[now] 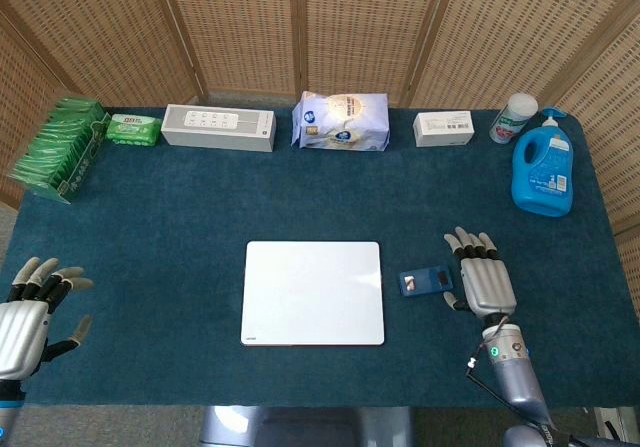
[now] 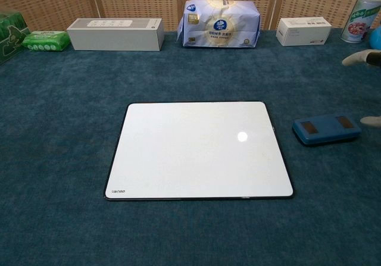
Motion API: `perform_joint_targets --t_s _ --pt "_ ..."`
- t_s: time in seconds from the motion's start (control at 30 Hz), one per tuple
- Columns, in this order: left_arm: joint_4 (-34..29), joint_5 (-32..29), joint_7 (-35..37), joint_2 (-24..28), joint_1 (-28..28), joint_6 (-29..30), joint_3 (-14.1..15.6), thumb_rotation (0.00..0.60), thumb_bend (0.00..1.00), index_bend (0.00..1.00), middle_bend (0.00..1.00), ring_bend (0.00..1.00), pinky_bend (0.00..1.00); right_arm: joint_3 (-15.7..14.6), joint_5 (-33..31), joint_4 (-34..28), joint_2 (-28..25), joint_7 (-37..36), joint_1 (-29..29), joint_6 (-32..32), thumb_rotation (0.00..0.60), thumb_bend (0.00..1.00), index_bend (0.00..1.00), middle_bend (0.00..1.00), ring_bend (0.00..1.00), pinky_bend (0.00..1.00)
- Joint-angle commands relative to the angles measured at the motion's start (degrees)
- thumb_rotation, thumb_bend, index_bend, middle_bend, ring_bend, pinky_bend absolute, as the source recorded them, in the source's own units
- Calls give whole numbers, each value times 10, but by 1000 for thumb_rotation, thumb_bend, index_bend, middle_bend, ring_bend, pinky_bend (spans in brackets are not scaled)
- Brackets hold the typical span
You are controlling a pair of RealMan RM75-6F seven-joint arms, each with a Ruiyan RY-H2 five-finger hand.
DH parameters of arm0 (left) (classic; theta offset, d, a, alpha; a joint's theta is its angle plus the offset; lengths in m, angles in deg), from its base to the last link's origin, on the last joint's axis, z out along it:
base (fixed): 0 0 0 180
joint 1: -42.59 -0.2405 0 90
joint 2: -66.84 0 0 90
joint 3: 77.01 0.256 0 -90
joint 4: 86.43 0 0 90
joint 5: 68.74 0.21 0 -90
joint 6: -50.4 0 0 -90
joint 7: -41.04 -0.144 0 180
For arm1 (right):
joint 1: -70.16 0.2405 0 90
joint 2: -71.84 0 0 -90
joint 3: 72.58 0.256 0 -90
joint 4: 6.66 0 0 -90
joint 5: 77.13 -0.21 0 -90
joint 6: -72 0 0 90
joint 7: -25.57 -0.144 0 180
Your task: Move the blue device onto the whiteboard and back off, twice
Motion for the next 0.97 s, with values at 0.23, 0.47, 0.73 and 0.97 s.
perform_joint_targets --t_s 0.23,0.47,0.73,0.97 --pt "1 -13 -3 -13 -11 8 3 600 417 301 266 126 25 -4 88 -1 -33 -85 -63 -85 600 265 219 0 0 0" --pt "-7 -6 -26 -29 -19 30 -1 600 418 263 262 126 24 -30 137 8 -75 -128 -128 -145 600 265 249 1 0 0" --pt "-16 0 -34 -37 -25 35 3 600 417 261 254 125 24 -47 163 10 -101 -165 -169 -157 600 260 266 2 0 0" --pt "-14 5 -23 -36 -24 31 3 600 418 262 253 125 24 -46 186 8 -107 -172 -191 -173 600 261 281 2 0 0"
